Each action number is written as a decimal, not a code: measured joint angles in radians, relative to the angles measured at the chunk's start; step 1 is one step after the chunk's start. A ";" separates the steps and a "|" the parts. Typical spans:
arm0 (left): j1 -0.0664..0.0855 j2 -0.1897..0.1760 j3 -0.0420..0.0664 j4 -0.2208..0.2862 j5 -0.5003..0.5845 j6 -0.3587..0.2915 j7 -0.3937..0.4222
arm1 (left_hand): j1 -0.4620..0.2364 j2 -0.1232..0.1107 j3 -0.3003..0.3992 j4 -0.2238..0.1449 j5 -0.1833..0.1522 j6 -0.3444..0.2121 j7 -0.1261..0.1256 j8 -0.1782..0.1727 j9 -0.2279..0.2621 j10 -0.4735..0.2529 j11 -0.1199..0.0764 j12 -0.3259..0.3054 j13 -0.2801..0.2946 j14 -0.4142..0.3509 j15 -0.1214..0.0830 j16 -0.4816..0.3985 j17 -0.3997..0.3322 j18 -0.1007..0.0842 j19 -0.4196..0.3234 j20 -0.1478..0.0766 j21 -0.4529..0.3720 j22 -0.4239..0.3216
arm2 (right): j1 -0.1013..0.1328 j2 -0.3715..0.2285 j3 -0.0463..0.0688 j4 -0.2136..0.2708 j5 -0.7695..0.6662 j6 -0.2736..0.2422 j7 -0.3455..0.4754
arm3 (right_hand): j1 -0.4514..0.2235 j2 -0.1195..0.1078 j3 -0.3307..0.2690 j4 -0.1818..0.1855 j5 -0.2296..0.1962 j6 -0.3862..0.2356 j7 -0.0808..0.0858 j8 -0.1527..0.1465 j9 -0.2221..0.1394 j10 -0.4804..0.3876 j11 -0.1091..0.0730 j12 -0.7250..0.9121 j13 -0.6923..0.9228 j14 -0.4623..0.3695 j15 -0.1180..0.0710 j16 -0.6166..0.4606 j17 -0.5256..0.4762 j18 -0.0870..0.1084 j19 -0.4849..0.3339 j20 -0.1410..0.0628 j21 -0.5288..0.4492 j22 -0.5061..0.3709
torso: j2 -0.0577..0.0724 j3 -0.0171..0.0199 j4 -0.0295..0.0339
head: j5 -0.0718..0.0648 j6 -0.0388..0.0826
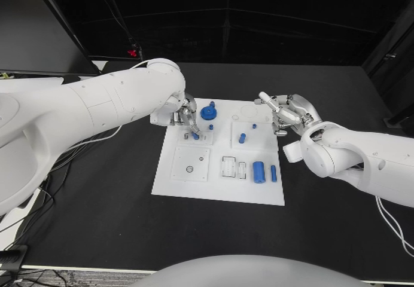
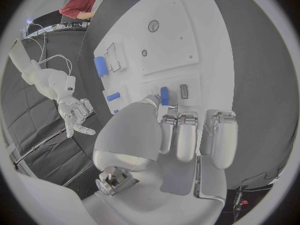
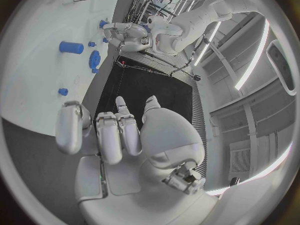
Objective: Assemble the parts on the task board
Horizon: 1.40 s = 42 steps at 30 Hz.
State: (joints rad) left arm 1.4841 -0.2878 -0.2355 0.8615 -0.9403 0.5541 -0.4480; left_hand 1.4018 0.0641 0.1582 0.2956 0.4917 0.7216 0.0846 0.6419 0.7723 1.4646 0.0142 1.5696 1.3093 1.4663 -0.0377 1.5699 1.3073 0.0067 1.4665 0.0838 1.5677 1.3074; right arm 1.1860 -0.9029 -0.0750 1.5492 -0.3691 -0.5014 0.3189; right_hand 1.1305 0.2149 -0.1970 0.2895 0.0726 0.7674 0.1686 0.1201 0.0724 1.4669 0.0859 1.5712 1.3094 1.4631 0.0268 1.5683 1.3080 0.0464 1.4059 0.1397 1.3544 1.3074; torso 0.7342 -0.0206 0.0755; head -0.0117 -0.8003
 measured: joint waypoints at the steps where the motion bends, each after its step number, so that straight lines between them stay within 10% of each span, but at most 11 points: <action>1: 0.000 -0.001 0.000 0.001 0.000 -0.002 0.002 | 0.001 -0.001 0.001 0.001 0.000 0.000 0.000 0.002 0.001 0.000 0.000 0.001 0.001 0.000 0.000 0.000 0.000 0.000 0.000 0.000 0.000 0.000 | 0.000 0.000 0.000 0.000 0.000 0.000 0.000 | 0.000 0.000 0.000 0.000 0.000 0.000 0.000 0.000 0.000 0.000 0.000 0.000 0.000 0.000 0.000 0.000 0.000 0.000 0.000 0.000 0.000 0.000 | 0.000 0.0000 0.0000 | 0.000 -0.001; 20: -0.002 -0.039 -0.001 0.042 0.020 -0.068 0.050 | 0.027 -0.019 0.033 0.033 -0.001 0.001 0.001 0.011 0.009 0.000 0.000 0.003 0.001 0.000 0.000 0.000 0.000 0.000 0.000 0.000 0.000 0.000 | 0.000 -0.001 0.000 -0.007 0.000 0.001 0.000 | 0.005 0.005 0.000 0.000 0.000 0.000 0.000 0.000 0.000 0.000 0.000 0.000 0.000 0.000 0.000 0.000 0.000 0.000 0.000 0.000 0.000 0.000 | 0.000 0.0001 0.0009 | -0.003 -0.010; 42: -0.001 -0.190 -0.001 0.239 0.099 -0.229 0.055 | 0.030 -0.020 0.040 0.040 -0.004 0.006 0.006 0.017 0.009 -0.002 0.002 0.004 0.001 0.000 0.000 0.000 0.000 0.000 0.000 0.000 0.000 0.000 | -0.001 -0.008 0.000 -0.013 0.000 0.001 -0.001 | 0.005 0.005 0.000 0.000 0.000 0.000 0.000 0.000 0.000 0.000 0.000 0.000 0.000 0.000 0.000 0.000 0.000 0.000 0.000 0.000 0.000 0.000 | 0.000 0.0000 0.0013 | 0.009 -0.018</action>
State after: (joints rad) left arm 1.4836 -0.4779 -0.2369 1.1006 -0.8416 0.3251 -0.3931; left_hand 1.4319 0.0445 0.1983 0.3356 0.4872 0.7274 0.0905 0.6588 0.7817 1.4627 0.0158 1.5738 1.3098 1.4664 -0.0375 1.5699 1.3073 0.0066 1.4664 0.0838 1.5677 1.3074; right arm 1.1853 -0.9114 -0.0751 1.5363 -0.3691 -0.5002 0.3181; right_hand 1.1358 0.2202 -0.1969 0.2896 0.0725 0.7674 0.1686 0.1200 0.0724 1.4668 0.0858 1.5712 1.3095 1.4631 0.0268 1.5683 1.3076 0.0464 1.4060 0.1397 1.3544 1.3074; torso 0.7341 -0.0206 0.0769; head -0.0028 -0.8181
